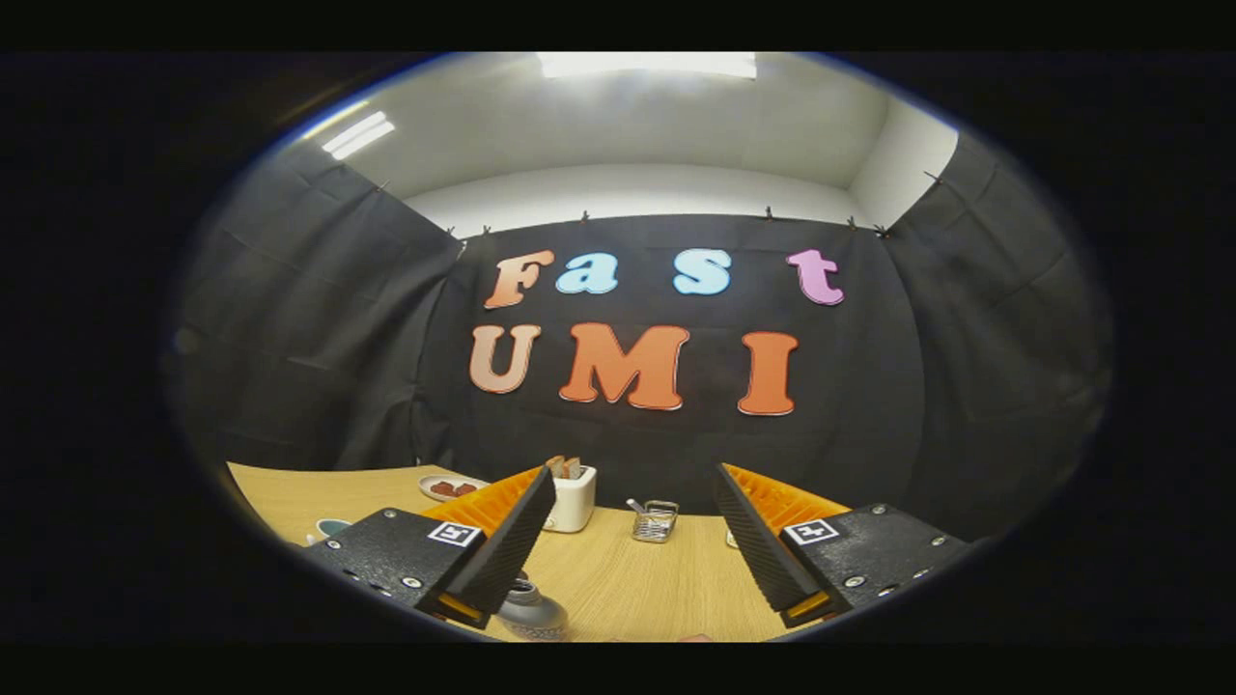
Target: Take the bottle from table, then pour the juice into the cup, finally place the bottle on the coaster
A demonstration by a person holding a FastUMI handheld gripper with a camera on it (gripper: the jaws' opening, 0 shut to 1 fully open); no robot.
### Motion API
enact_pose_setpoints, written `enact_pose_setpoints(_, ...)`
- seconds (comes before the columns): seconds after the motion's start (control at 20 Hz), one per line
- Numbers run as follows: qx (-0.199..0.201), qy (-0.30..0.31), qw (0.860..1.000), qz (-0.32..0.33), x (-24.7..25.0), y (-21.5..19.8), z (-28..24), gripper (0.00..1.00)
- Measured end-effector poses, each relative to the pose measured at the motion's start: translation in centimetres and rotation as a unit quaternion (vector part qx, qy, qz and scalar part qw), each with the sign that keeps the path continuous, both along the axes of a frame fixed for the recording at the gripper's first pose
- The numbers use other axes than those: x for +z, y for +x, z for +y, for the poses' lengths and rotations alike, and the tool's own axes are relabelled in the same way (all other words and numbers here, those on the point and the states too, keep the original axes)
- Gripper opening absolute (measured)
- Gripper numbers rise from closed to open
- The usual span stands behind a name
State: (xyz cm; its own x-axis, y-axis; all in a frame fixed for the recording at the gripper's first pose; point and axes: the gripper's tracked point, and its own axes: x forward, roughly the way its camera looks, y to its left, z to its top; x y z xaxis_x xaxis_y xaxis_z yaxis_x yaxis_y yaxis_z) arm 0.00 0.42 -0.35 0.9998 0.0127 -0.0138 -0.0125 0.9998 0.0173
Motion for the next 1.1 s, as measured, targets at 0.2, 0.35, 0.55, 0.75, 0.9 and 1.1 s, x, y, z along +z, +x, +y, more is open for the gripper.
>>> enact_pose_setpoints(0.2, 0.0, 0.002, 1.0, 0.002, -0.3, 0.2, 0.1, 0.98)
enact_pose_setpoints(0.35, 0.005, 0.012, 1.0, 0.003, -0.4, 0.0, 0.5, 0.98)
enact_pose_setpoints(0.55, 0.012, 0.022, 1.0, 0.008, -0.8, -0.5, 0.8, 0.98)
enact_pose_setpoints(0.75, 0.028, 0.042, 0.999, 0.018, -1.9, -0.9, 2.2, 0.98)
enact_pose_setpoints(0.9, 0.048, 0.045, 0.997, 0.04, -3.9, -1.4, 3.5, 0.98)
enact_pose_setpoints(1.1, 0.079, 0.054, 0.993, 0.067, -6.5, -2.4, 5.5, 0.98)
